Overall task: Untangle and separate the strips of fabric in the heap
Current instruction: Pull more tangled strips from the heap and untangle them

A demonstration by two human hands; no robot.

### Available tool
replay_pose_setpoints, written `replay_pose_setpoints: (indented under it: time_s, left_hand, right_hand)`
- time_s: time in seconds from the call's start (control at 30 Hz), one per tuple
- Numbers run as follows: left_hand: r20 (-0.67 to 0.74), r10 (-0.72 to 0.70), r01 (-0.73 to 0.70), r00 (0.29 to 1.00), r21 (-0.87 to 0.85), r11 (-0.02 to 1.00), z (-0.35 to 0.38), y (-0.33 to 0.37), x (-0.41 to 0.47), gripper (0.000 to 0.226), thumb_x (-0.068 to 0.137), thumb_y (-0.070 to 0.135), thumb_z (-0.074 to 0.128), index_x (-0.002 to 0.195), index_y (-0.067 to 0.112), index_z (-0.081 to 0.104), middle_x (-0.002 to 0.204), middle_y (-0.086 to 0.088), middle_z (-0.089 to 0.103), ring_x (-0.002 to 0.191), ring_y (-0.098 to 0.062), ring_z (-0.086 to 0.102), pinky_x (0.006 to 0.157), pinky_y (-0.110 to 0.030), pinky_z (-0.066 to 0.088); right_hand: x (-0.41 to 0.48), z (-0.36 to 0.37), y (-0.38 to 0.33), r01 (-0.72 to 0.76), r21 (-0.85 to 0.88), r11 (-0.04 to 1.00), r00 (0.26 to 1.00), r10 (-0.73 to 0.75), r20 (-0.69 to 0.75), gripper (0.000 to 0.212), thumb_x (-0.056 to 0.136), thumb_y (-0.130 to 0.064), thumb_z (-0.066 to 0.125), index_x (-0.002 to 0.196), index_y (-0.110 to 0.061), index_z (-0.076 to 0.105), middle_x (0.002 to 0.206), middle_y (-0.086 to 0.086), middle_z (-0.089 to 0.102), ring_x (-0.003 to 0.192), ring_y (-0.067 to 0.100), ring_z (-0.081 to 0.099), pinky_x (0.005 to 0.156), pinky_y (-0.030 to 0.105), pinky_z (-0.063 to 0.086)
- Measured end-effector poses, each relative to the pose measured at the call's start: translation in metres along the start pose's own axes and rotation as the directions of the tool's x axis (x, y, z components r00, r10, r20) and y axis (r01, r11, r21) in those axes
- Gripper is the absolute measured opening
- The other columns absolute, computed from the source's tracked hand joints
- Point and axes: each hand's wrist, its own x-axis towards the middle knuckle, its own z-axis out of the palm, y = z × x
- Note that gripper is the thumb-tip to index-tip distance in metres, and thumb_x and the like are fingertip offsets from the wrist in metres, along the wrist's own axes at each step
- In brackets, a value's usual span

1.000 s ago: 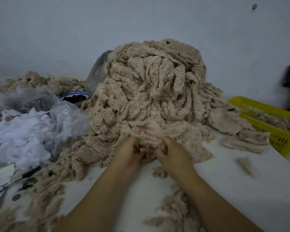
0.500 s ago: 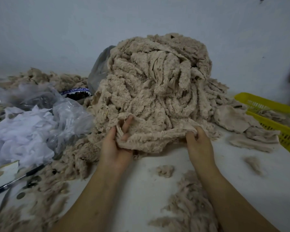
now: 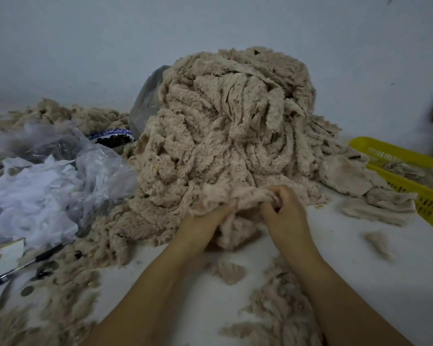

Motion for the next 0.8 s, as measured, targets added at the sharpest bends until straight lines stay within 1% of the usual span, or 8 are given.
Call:
replay_pose_setpoints:
  time_s: [0.1, 0.2, 0.27, 0.33, 0.4, 0.53, 0.67, 0.8]
  left_hand:
    - [-0.020, -0.132, 0.116, 0.991, -0.360, 0.926, -0.010, 0.009, 0.007, 0.045, 0.065, 0.032, 0.079, 0.103, 0.008, 0.076, 0.106, -0.014, 0.075, 0.095, -0.027, 0.074, 0.074, -0.036, 0.060]
    - [0.085, -0.160, 0.180, 0.984, -0.545, 0.819, -0.016, 0.014, 0.007, 0.024, 0.071, 0.022, 0.072, 0.087, 0.006, 0.080, 0.107, -0.016, 0.074, 0.092, -0.029, 0.074, 0.068, -0.037, 0.062]
    - [0.132, -0.151, 0.199, 0.980, -0.559, 0.805, -0.019, 0.014, 0.006, 0.024, 0.070, 0.021, 0.070, 0.086, 0.005, 0.076, 0.102, -0.016, 0.073, 0.084, -0.032, 0.074, 0.063, -0.040, 0.062]
    - [0.154, -0.120, 0.187, 0.981, -0.558, 0.809, -0.020, 0.014, 0.006, 0.022, 0.072, 0.019, 0.067, 0.082, 0.004, 0.078, 0.095, -0.018, 0.074, 0.078, -0.033, 0.074, 0.058, -0.043, 0.061]
    - [0.150, -0.113, 0.179, 0.982, -0.567, 0.804, -0.020, 0.013, 0.007, 0.020, 0.073, 0.017, 0.065, 0.078, 0.005, 0.081, 0.094, -0.019, 0.075, 0.080, -0.033, 0.075, 0.059, -0.043, 0.061]
    - [0.144, -0.118, 0.178, 0.982, -0.542, 0.821, -0.018, 0.012, 0.007, 0.023, 0.075, 0.019, 0.066, 0.089, 0.007, 0.079, 0.100, -0.017, 0.076, 0.087, -0.031, 0.075, 0.066, -0.039, 0.061]
    - [0.069, -0.088, 0.110, 0.994, -0.483, 0.869, -0.013, 0.008, 0.008, 0.025, 0.074, 0.024, 0.069, 0.093, 0.013, 0.080, 0.111, -0.011, 0.075, 0.099, -0.023, 0.073, 0.076, -0.033, 0.060]
    - [0.004, -0.130, 0.120, 0.991, -0.424, 0.898, -0.010, 0.005, 0.008, 0.021, 0.076, 0.018, 0.066, 0.089, 0.011, 0.081, 0.105, -0.011, 0.076, 0.092, -0.022, 0.074, 0.079, -0.036, 0.056]
  right_hand:
    - [0.003, 0.000, 0.005, -0.072, 0.018, 0.997, 0.997, 0.072, -0.007, 0.015, 0.099, -0.019, 0.049, 0.094, -0.005, 0.052, 0.092, 0.019, 0.057, 0.084, 0.035, 0.060, 0.073, 0.046, 0.052]
    - [0.004, 0.000, 0.005, -0.125, 0.059, 0.990, 0.992, 0.123, 0.027, 0.014, 0.100, -0.026, 0.050, 0.107, -0.018, 0.059, 0.071, 0.005, 0.057, 0.064, 0.015, 0.057, 0.053, 0.023, 0.043]
    - [0.002, 0.000, 0.003, -0.205, 0.249, 0.946, 0.978, 0.191, 0.078, 0.015, 0.098, -0.028, 0.054, 0.104, -0.037, 0.064, 0.068, -0.006, 0.061, 0.066, 0.015, 0.060, 0.064, 0.029, 0.050]
    - [0.004, 0.001, 0.004, -0.316, 0.513, 0.798, 0.949, 0.278, 0.150, 0.026, 0.097, -0.024, 0.057, 0.123, -0.024, 0.060, 0.085, -0.004, 0.071, 0.074, 0.015, 0.069, 0.075, 0.038, 0.057]
    - [0.007, 0.001, 0.002, -0.377, 0.720, 0.583, 0.921, 0.315, 0.228, 0.030, 0.098, -0.016, 0.054, 0.127, -0.009, 0.049, 0.100, 0.012, 0.070, 0.078, 0.018, 0.072, 0.069, 0.030, 0.058]
    - [0.008, -0.004, -0.004, -0.419, 0.848, 0.324, 0.896, 0.300, 0.328, 0.011, 0.099, -0.004, 0.043, 0.103, -0.013, 0.038, 0.075, 0.008, 0.064, 0.065, 0.018, 0.069, 0.056, 0.027, 0.055]
    - [0.005, -0.008, -0.006, -0.422, 0.861, 0.285, 0.893, 0.294, 0.340, 0.019, 0.097, -0.011, 0.040, 0.079, -0.012, 0.046, 0.071, 0.005, 0.056, 0.057, 0.014, 0.059, 0.053, 0.028, 0.052]
    - [0.001, -0.007, -0.008, -0.452, 0.811, 0.370, 0.888, 0.273, 0.371, 0.046, 0.086, -0.056, 0.058, 0.100, -0.014, 0.071, 0.090, 0.006, 0.073, 0.068, 0.018, 0.067, 0.054, 0.031, 0.054]
